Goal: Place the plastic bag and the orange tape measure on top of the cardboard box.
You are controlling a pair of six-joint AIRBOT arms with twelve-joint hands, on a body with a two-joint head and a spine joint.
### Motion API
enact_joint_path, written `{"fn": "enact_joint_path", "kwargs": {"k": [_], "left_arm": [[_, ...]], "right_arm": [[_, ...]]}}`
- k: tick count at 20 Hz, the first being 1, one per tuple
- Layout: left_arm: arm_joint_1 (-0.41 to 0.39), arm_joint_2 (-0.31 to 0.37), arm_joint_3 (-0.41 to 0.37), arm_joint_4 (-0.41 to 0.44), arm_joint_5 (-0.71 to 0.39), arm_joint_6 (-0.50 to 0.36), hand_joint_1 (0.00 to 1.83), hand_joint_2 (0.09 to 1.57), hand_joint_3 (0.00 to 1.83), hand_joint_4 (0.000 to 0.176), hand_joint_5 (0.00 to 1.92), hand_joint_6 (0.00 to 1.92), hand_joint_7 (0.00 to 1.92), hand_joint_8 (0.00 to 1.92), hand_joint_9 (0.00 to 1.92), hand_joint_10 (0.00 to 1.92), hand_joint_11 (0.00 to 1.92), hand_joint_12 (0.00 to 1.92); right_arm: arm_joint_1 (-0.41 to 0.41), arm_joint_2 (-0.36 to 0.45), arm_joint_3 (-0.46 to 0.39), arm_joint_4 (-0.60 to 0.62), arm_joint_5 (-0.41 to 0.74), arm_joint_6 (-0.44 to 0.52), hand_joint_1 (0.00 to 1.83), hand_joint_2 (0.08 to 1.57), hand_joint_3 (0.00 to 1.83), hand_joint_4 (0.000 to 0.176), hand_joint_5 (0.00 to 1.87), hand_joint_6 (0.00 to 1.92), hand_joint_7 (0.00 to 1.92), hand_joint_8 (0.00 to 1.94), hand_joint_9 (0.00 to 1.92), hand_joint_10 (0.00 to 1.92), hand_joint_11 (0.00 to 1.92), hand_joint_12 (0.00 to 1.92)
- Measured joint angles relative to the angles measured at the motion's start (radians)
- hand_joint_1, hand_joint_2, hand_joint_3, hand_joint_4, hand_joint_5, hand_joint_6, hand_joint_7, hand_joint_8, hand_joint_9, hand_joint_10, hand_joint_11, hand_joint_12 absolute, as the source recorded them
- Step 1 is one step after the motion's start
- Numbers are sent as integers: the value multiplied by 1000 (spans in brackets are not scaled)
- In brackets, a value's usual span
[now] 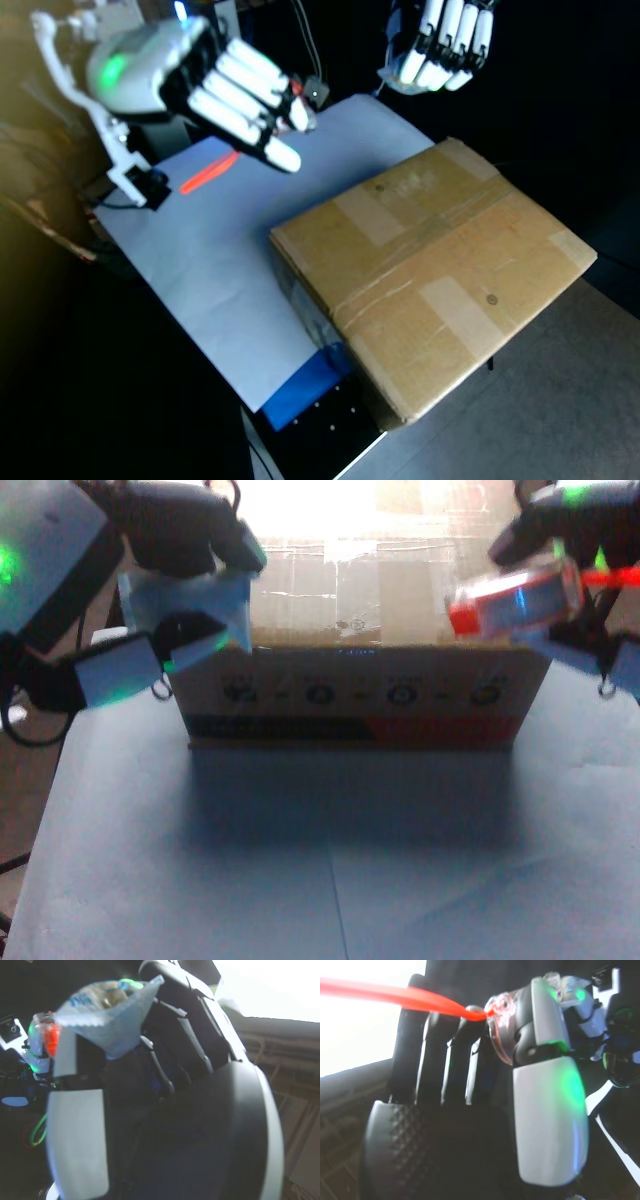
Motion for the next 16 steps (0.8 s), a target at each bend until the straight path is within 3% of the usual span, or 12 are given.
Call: {"fn": "enact_joint_path", "kwargs": {"k": [1, 3, 4, 5, 7, 8, 9, 10, 11, 14, 15, 16], "left_arm": [[-14, -12, 16, 0, 0, 0, 1392, 1086, 0, 0, 994, 739, 1072, 952, 956, 1234, 835, 1416], [-55, -34, 45, 0, -14, 0, 1386, 1105, 0, 0, 888, 908, 1002, 980, 993, 1194, 972, 1352], [-78, -45, 60, -2, -24, 1, 1401, 1066, 0, 0, 974, 756, 1109, 830, 1097, 1092, 1011, 1355], [-103, -62, 77, -1, -28, 0, 1402, 1059, 0, 0, 947, 782, 1120, 802, 1129, 1058, 1059, 1307], [-130, -79, 101, 0, -39, 0, 1386, 1113, 0, 0, 835, 974, 1012, 979, 983, 1207, 1011, 1352], [-144, -92, 116, 0, -55, 0, 1395, 1082, 0, 0, 934, 770, 1084, 905, 1031, 1183, 957, 1429], [-173, -106, 136, 1, -89, 0, 1277, 1112, 2, 0, 922, 861, 1059, 1098, 1033, 1092, 878, 1568], [-180, -111, 143, 2, -97, 0, 1277, 1112, 2, 0, 922, 861, 1059, 1098, 1033, 1092, 878, 1568], [-202, -124, 161, 2, -114, 0, 1257, 1119, 1, 0, 936, 887, 1023, 1131, 943, 1073, 765, 1628], [-232, -147, 206, 0, -145, 1, 1243, 1134, 0, 0, 905, 966, 999, 1155, 954, 1154, 770, 1669], [-248, -161, 224, 0, -162, 1, 1261, 1137, 1, 0, 880, 937, 1005, 1196, 1003, 1169, 839, 1654], [-267, -178, 243, 1, -186, 0, 1357, 1131, 0, 0, 866, 880, 967, 1102, 974, 1319, 828, 1643]], "right_arm": [[17, -23, 24, 0, 2, 0, 1241, 1182, 0, 0, 966, 758, 789, 1581, 881, 1700, 838, 1778], [47, -46, 50, -3, 13, 0, 1241, 1183, 0, 0, 965, 761, 788, 1583, 881, 1700, 838, 1779], [58, -51, 61, -3, 10, 1, 1237, 1187, 1, 0, 951, 794, 783, 1590, 885, 1697, 843, 1776], [64, -58, 79, -2, 7, 1, 1240, 1183, 0, 0, 972, 771, 782, 1585, 883, 1700, 840, 1778], [71, -67, 103, 7, 6, 0, 1241, 1183, 0, 0, 964, 761, 788, 1583, 881, 1701, 838, 1779], [83, -77, 121, 9, 11, 0, 1252, 1139, 0, 0, 1021, 712, 919, 1510, 1096, 1778, 1078, 1915], [102, -89, 142, 14, 19, 0, 1209, 1059, 0, 0, 1121, 768, 1174, 1582, 1280, 1836, 1292, 1921], [109, -93, 149, 13, 21, 0, 1209, 1059, 0, 0, 1121, 768, 1174, 1582, 1280, 1836, 1292, 1921], [131, -109, 170, 10, 27, 1, 1276, 1118, 0, 0, 1000, 701, 995, 1322, 1187, 1545, 1109, 1739], [184, -166, 240, 5, 60, 0, 1292, 1086, 0, 0, 1028, 669, 1090, 1134, 1279, 1390, 1171, 1714], [200, -190, 267, 4, 76, 0, 1283, 1107, 3, 0, 993, 687, 1032, 1228, 1249, 1438, 1163, 1758], [213, -214, 292, -2, 84, 0, 1220, 1067, 0, 0, 1082, 776, 1062, 1536, 1156, 1765, 1163, 1888]]}}
